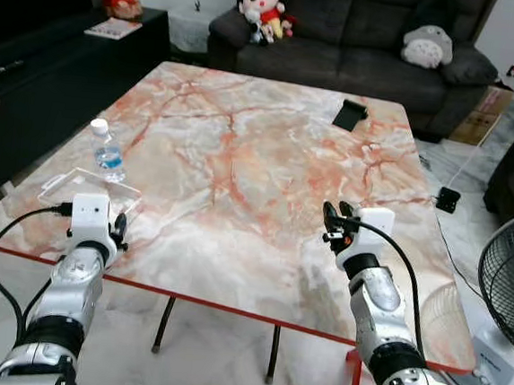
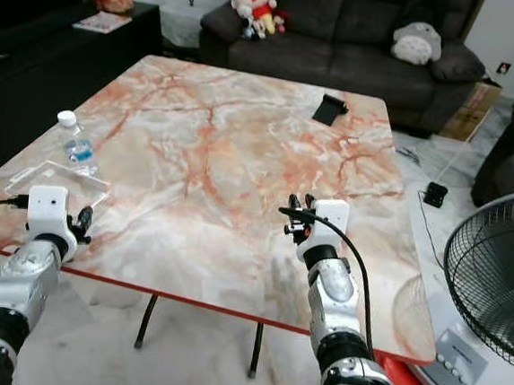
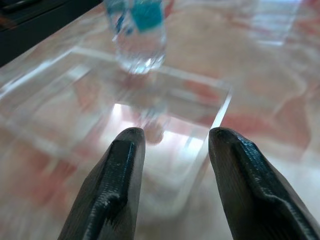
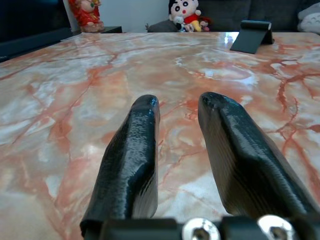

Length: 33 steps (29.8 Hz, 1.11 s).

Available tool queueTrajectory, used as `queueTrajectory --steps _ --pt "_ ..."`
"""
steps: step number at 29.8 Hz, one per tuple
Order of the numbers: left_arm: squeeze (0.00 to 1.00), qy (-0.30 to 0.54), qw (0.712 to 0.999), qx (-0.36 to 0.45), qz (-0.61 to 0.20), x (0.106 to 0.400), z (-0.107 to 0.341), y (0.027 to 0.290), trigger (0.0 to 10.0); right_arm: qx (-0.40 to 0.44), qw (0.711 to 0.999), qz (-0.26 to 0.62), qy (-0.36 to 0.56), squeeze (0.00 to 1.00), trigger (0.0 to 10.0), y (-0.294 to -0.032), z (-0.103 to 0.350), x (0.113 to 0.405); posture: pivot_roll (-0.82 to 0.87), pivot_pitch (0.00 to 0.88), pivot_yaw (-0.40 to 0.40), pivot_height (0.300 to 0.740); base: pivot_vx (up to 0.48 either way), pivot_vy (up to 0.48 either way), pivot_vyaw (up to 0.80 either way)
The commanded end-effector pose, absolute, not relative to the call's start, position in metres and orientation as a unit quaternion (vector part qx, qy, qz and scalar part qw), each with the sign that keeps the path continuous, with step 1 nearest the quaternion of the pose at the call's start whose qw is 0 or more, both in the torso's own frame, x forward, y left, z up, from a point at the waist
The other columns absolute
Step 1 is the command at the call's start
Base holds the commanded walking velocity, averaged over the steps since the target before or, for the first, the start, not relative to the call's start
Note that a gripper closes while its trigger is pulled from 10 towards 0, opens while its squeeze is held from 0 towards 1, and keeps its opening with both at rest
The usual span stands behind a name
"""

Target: Picking trash to rubbish bin

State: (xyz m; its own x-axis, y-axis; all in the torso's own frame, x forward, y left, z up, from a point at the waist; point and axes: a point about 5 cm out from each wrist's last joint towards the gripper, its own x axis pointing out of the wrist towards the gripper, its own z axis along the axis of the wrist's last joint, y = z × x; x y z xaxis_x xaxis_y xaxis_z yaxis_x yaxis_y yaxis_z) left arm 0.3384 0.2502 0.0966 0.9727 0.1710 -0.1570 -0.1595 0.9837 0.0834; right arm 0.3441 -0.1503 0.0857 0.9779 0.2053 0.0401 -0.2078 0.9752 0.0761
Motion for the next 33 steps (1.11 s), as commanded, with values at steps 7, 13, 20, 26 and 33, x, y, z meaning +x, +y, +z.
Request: queueTrajectory --steps 7,13,20,26,33 --pt "0.0 0.078 0.994 0.021 0.068 0.346 0.105 0.249 10.0 0.04 0.994 0.102 -0.018 0.0 10.0 -0.152 0.088 0.345 0.02 0.0 -0.059 0.74 0.0 0.0 0.0" --pt "0.0 0.113 0.992 0.027 0.045 0.352 0.101 0.245 10.0 0.039 0.994 0.103 -0.017 0.0 10.0 -0.152 0.087 0.345 0.01 0.0 -0.058 0.74 0.0 0.0 0.0" --pt "0.0 0.15 0.987 0.045 0.046 0.354 0.095 0.242 10.0 0.037 0.994 0.101 -0.016 0.0 10.0 -0.153 0.086 0.344 0.01 0.0 -0.059 0.74 0.0 0.0 0.0" --pt "0.0 0.167 0.983 0.057 0.051 0.355 0.092 0.239 10.0 0.037 0.994 0.101 -0.014 0.0 10.0 -0.154 0.086 0.344 0.0 0.0 -0.058 0.74 0.0 0.0 0.0" --pt "0.0 0.181 0.981 0.059 0.042 0.356 0.089 0.234 0.9 0.037 0.994 0.102 -0.014 0.0 10.0 -0.153 0.086 0.344 0.01 0.0 -0.061 0.74 0.0 0.0 0.0"
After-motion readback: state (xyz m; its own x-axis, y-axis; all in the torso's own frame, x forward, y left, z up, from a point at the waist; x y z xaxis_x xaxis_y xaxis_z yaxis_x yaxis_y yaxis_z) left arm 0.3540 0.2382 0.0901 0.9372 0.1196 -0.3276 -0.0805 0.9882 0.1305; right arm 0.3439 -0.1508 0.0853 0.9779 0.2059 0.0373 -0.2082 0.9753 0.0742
